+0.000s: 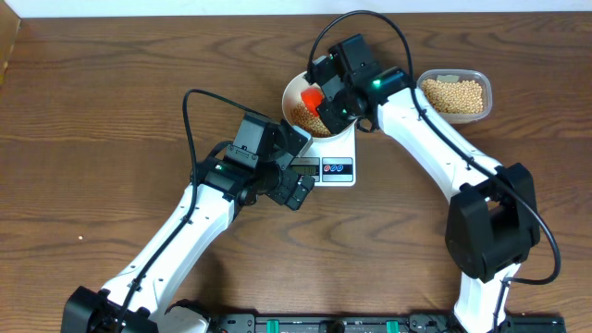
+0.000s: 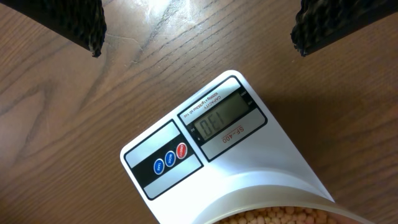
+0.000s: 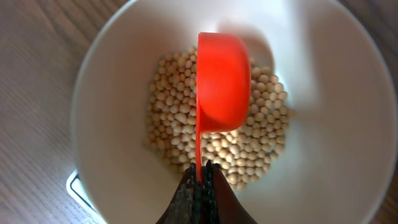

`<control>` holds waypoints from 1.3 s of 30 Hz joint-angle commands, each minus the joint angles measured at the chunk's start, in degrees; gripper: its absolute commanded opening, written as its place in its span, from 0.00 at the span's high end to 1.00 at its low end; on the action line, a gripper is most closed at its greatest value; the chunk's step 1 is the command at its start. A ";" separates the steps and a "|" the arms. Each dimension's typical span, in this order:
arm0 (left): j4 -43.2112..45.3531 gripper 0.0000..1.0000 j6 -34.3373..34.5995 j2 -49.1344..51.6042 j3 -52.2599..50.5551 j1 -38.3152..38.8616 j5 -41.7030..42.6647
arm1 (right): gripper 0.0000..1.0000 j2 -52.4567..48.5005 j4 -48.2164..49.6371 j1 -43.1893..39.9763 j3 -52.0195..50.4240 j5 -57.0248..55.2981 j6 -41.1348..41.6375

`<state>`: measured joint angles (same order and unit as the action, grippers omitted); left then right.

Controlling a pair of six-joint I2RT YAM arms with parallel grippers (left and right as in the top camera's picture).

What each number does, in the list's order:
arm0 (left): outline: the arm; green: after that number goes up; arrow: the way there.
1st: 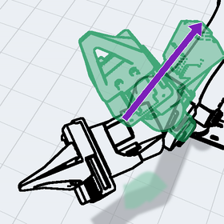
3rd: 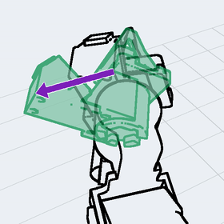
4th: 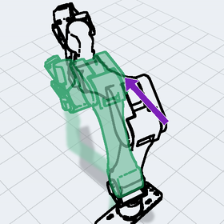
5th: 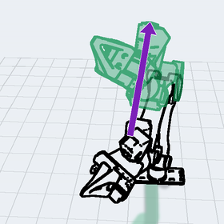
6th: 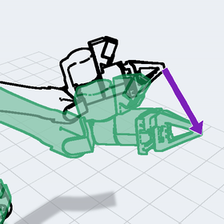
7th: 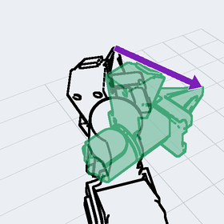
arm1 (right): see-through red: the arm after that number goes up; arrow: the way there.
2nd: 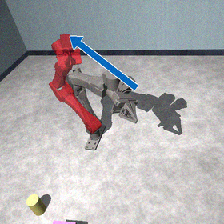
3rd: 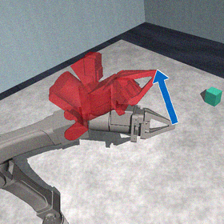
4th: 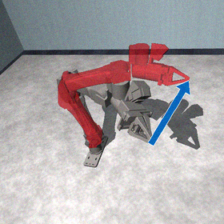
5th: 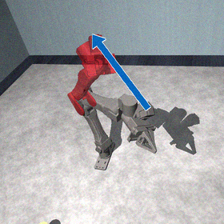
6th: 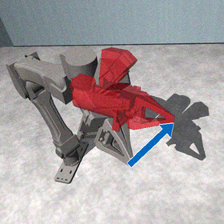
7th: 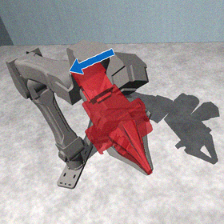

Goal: Scoop item into bowl and weigh 50g on scale
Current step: 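Tilt the scoop over the bowl, shaking soybeans in gradually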

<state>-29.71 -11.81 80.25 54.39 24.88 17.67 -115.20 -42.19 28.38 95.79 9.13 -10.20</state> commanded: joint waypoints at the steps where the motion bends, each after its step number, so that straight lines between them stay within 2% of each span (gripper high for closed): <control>1: 0.00 0.02 0.09 -0.63 0.11 -0.22 -0.35 | 0.99 1.62 -0.07 0.35 -0.66 -0.22 -0.83; 30: 0.00 0.02 0.09 -0.63 0.11 -0.22 -0.35 | 0.99 1.62 1.49 0.92 -1.51 3.72 -0.52; 39: 0.00 0.02 0.09 -0.63 0.11 -0.22 -0.35 | 0.99 1.64 2.38 -0.28 -1.44 5.86 3.10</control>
<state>-29.71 -11.81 80.25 54.39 24.88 17.67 -115.11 -40.29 28.77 94.74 12.82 -8.97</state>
